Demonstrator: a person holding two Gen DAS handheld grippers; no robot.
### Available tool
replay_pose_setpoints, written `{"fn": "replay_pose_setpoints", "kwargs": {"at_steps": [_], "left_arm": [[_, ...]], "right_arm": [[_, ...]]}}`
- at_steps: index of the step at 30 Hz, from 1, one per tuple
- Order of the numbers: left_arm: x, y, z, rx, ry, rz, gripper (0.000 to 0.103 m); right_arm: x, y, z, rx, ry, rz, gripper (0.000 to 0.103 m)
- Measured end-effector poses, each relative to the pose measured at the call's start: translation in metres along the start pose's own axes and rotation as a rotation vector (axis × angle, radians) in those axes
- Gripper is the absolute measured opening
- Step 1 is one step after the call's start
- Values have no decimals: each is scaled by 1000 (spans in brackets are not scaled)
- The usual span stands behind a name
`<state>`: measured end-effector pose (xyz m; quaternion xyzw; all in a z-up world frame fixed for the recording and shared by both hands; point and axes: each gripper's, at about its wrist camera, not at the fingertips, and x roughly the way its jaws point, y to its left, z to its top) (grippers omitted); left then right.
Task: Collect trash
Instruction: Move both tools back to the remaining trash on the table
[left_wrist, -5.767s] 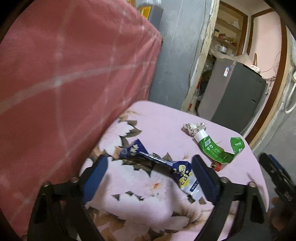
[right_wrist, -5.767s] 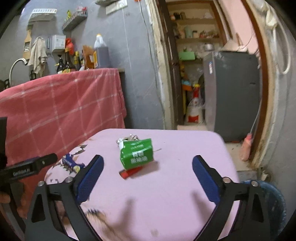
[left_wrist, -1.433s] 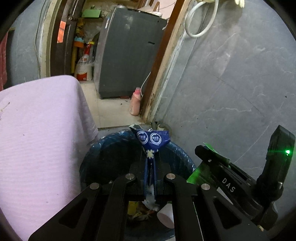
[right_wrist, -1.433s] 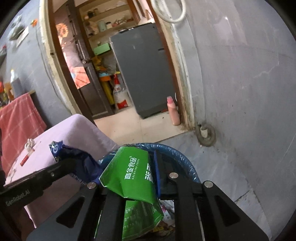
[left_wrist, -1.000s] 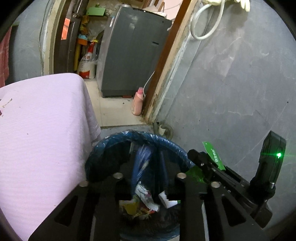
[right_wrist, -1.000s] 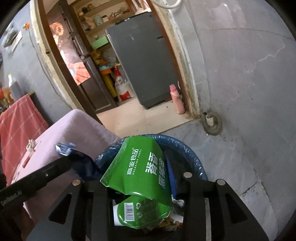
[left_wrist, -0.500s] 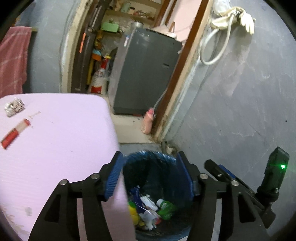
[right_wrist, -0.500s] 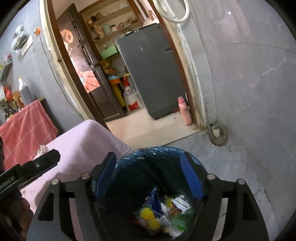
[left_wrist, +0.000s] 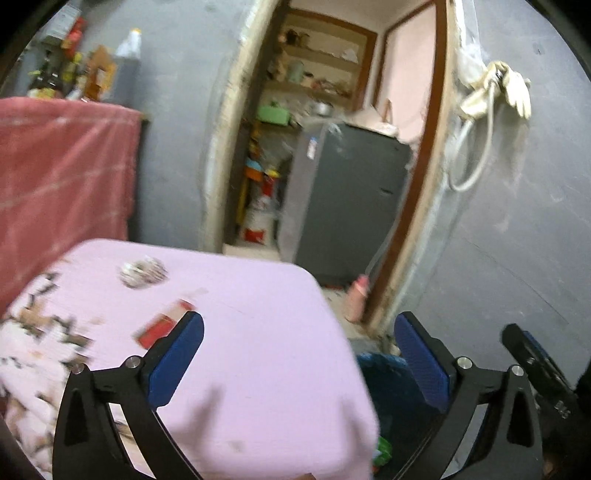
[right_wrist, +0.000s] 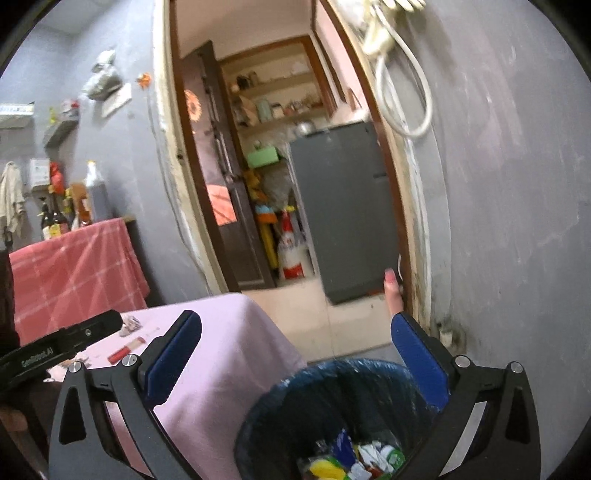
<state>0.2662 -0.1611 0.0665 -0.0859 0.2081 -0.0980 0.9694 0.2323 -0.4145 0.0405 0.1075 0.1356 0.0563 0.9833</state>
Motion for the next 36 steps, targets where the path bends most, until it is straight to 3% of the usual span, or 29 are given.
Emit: {"fn": "replay_pose_setpoints", "kwargs": {"at_steps": [10,23,33,36], "left_arm": [[-40,78,-1,-10,-47,137,101],[-64,212,-7,-51,-45,355,101],[-43,255,-3,-71,-57,355,101],[-31,259,1,-78,-28,338,101]], "right_arm": [[-10,65,-1,-62,-66,42,103],[41,164,-17,-124,88,102,103],[101,238,-33,-179,204,58,103],[120,245,-44,-177,260,66,94]]}}
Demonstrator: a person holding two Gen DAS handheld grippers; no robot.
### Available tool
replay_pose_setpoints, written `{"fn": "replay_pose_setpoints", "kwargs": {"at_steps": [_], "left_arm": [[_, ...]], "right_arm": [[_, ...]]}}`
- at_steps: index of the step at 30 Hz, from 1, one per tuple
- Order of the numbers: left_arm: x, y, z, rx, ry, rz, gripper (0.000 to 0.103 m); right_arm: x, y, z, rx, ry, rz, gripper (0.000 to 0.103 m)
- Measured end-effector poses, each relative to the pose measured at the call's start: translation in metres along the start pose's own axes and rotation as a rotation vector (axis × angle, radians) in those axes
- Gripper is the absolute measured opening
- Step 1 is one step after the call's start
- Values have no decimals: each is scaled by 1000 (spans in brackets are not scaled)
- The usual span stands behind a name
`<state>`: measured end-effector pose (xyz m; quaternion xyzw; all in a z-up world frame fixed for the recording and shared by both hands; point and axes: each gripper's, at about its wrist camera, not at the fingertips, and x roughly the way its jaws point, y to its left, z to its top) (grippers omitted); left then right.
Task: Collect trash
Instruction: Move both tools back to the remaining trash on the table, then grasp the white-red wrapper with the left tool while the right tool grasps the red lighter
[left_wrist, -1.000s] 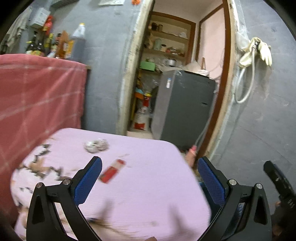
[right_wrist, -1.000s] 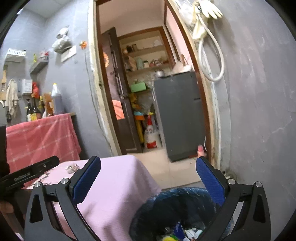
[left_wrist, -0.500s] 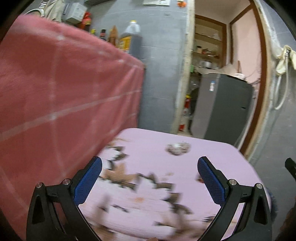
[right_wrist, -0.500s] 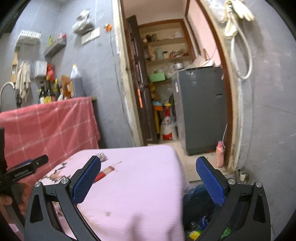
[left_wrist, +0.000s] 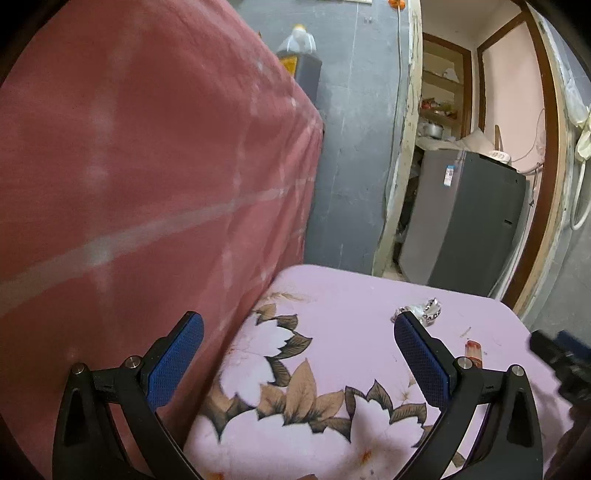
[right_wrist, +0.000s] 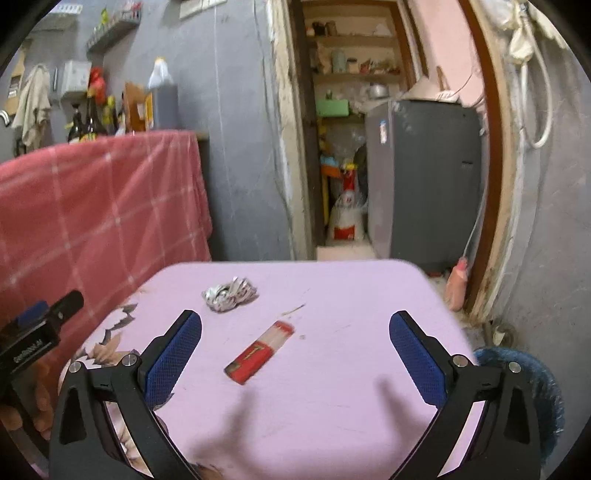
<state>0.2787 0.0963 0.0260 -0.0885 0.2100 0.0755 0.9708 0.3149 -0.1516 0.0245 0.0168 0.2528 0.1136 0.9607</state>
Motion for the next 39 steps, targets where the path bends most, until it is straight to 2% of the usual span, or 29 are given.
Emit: {"fn": "replay_pose_setpoints", "kwargs": {"at_steps": [2,3,9,15,18,23,26,32,35,39], "left_arm": [[13,-3,5,-3,37,-17,101],[16,-5,7,6,43,-17,101],[36,-16,13,94,70,-16,101],[50,-7,21,23,125,-56,101],[53,-10,24,29,168,-74,100],[61,-23,26,65,222,-155,100],[64,-32,28,86,243,-186,100],[76,-52,31,146,288,-223,97],[84,-62,32,174,309,-245,96],[98,-71,35,183,358,-291,91]], "right_arm": [[15,2,-4,7,62,-3,67],[22,1,-6,17,93,2,64],[45,9,-12,11,187,24,63],[64,19,-8,21,272,47,63],[75,19,-8,28,339,57,55],[70,10,-11,-5,339,33,34],[64,-3,-14,-20,328,37,26],[61,-22,-13,-23,330,73,25],[61,-26,-11,-52,331,52,25],[58,-48,-9,-5,331,18,24]]}}
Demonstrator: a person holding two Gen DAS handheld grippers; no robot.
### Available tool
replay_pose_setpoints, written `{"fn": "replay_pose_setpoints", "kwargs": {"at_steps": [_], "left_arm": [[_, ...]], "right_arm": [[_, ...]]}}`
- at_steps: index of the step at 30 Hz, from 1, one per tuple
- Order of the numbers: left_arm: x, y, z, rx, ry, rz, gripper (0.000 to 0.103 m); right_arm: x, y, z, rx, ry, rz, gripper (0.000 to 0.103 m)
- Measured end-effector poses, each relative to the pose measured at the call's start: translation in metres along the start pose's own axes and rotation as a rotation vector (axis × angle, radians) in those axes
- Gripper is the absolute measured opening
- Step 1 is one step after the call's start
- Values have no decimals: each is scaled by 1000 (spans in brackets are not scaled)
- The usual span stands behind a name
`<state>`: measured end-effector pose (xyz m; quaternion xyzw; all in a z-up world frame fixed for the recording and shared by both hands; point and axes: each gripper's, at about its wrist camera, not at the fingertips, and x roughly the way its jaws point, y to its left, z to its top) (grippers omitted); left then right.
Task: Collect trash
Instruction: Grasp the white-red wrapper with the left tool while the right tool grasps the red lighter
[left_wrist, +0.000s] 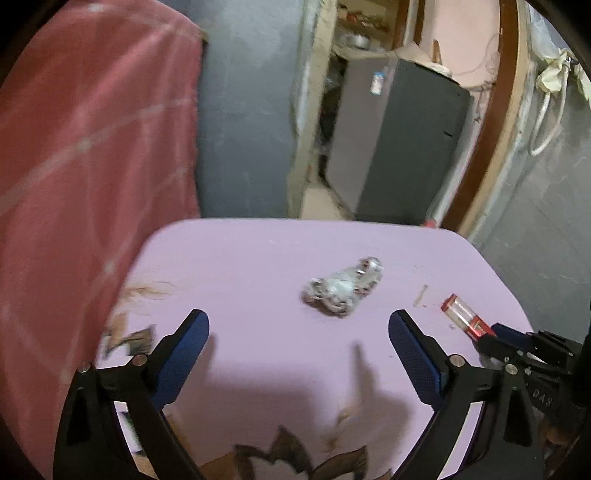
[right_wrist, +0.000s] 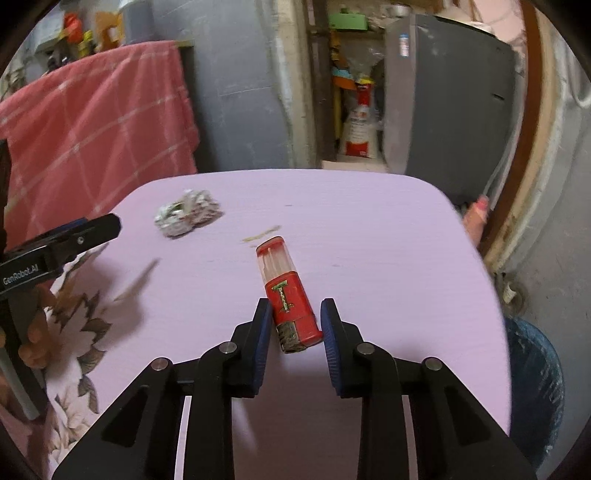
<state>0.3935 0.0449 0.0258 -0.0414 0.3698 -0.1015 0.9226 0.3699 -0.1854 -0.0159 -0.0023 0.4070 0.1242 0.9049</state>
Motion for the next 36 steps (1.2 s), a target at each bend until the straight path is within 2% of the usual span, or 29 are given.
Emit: {"fn": "replay_pose_setpoints", "kwargs": {"at_steps": [5,10,14,20,21,23,25,26,31,36], "left_arm": [[24,-7,15,1,96,-39,77],[34,-12,28,15,92,-21,77],[46,-20,34,70,92,6,77],[71,-27,31,124,154,14,76],[72,-27,33,121,152,10,74],[74,-27,33,118,152,8,57],[72,-27,27,129,157,21,49],[71,-29,27,135,156,19,40],[66,-38,22,143,158,22,30],[45,-40,13,40,158,28,28]], "right_arm": [[-10,-22,-5,34,-13,-21,24],[-13,-29,-8,57,-34,8,22],[-11,-31,-8,74,-39,32,21],[-11,-35,-8,82,-46,53,21],[-11,-34,-8,81,-45,54,21],[-11,-34,-9,82,-47,61,21],[-11,-35,-10,87,-48,67,21],[-11,-36,-10,89,-49,68,21],[-14,-34,-15,82,-61,66,20],[-18,-37,-21,102,-72,86,19]]}}
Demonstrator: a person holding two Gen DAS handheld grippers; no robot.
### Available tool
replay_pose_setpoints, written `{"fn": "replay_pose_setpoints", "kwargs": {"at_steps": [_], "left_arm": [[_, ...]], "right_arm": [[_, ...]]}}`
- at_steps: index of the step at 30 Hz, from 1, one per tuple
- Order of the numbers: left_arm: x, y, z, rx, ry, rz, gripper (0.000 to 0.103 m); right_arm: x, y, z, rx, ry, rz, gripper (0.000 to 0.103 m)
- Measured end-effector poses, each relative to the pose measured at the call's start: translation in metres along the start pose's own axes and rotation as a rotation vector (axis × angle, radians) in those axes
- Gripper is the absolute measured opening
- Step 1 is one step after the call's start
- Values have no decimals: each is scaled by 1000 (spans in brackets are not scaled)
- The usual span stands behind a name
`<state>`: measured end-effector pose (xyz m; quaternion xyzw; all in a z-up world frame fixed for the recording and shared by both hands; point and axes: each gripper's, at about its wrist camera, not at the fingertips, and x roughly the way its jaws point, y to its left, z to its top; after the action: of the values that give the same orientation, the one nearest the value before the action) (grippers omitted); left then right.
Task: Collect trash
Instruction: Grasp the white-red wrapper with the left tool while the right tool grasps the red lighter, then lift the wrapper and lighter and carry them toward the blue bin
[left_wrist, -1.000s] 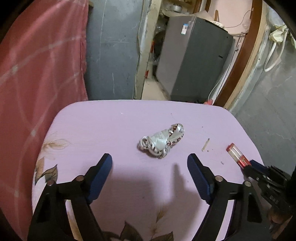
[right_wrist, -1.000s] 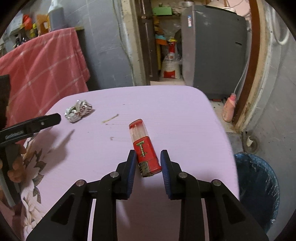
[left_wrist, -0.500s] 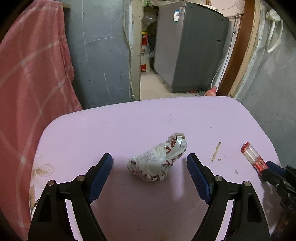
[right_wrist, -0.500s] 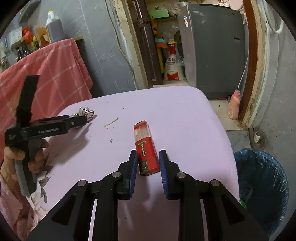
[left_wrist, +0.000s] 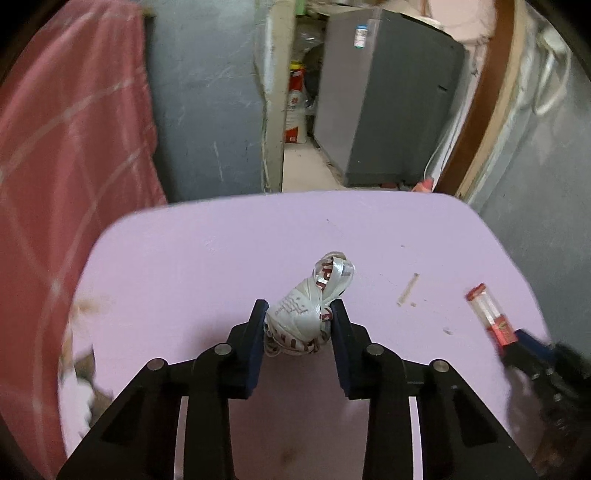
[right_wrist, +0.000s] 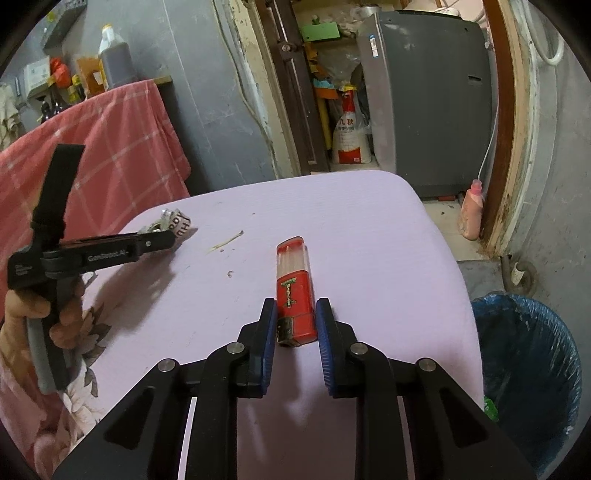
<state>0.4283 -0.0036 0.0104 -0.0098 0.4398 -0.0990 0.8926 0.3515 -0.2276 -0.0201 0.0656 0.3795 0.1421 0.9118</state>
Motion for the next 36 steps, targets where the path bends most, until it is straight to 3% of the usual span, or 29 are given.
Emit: {"fn": "replay_pose_setpoints", "kwargs": {"at_steps": [10,15,18,22,26,29,36], "left_arm": [[-53,-19,-60,-86,-141,33,27],[-62,-22,-72,-113,-207,30,27],[-65,-23,-80,-126,-241,31,27],[-67,-24,-87,-134,-247,26,27],[-73,-24,-93,-144,-253,20,27],[-74,-22,-94,-149,-252,15,27],[-85,-24,-107,-183,-311,22,27]], "right_arm": [[-13,7,-12,-13,-7,16,17],[-11,8,-11,-24,-8,16,19],[-8,10,-9,-38,-9,7,21],[-3,13,-7,-47,-18,-3,32],[-1,17,-7,-82,-22,-36,31],[-1,20,-11,-119,-25,-75,22],[-19,12,-28,-65,-81,-8,21]]}}
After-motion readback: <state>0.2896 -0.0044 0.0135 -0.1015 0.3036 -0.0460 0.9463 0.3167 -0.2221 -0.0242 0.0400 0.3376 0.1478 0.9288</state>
